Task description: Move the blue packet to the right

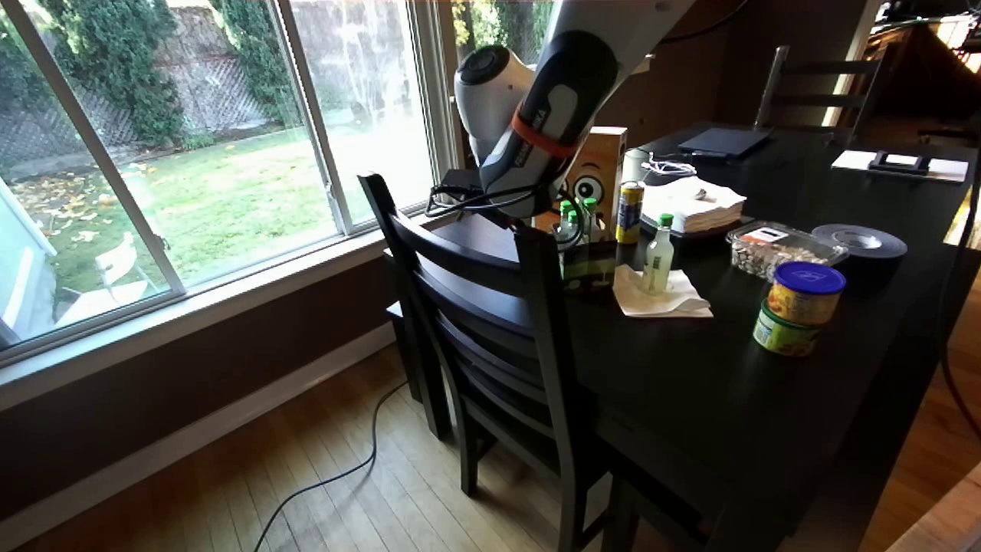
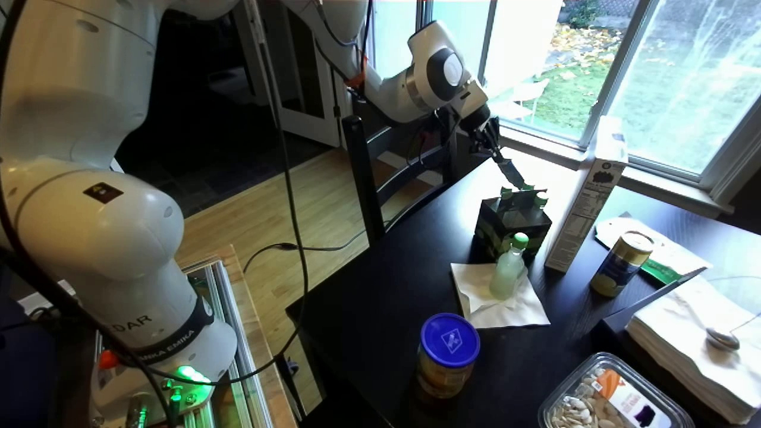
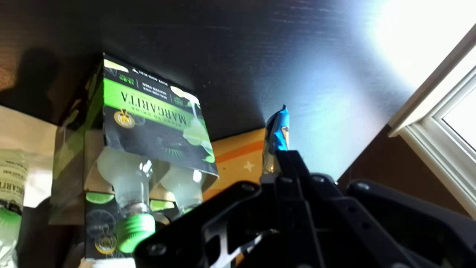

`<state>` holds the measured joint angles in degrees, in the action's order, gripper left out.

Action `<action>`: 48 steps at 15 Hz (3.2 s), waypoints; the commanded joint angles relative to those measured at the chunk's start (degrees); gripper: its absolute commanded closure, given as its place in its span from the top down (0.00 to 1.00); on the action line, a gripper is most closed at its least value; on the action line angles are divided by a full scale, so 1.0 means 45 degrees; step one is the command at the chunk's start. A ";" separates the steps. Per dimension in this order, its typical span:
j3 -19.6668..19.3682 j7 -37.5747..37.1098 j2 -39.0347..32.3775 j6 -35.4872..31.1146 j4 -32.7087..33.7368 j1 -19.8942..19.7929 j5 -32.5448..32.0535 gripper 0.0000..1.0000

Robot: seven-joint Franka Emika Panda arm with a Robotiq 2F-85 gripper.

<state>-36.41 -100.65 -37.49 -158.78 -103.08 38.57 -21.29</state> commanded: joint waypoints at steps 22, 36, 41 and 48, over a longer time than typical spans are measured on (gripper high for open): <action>0.1068 -0.9055 0.8046 1.2829 -0.4131 0.2149 -0.8951 0.00; 0.7010 -0.9391 0.9326 0.8440 -0.6663 -0.4980 -1.0507 0.00; 0.7263 -1.0601 1.0683 0.5852 -0.8358 -0.7098 -1.2217 0.00; 0.6961 -1.2514 1.1192 0.3501 -0.9833 -0.8641 -1.4238 0.00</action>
<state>-4.92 -151.12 11.05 -138.85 -144.13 2.20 -80.51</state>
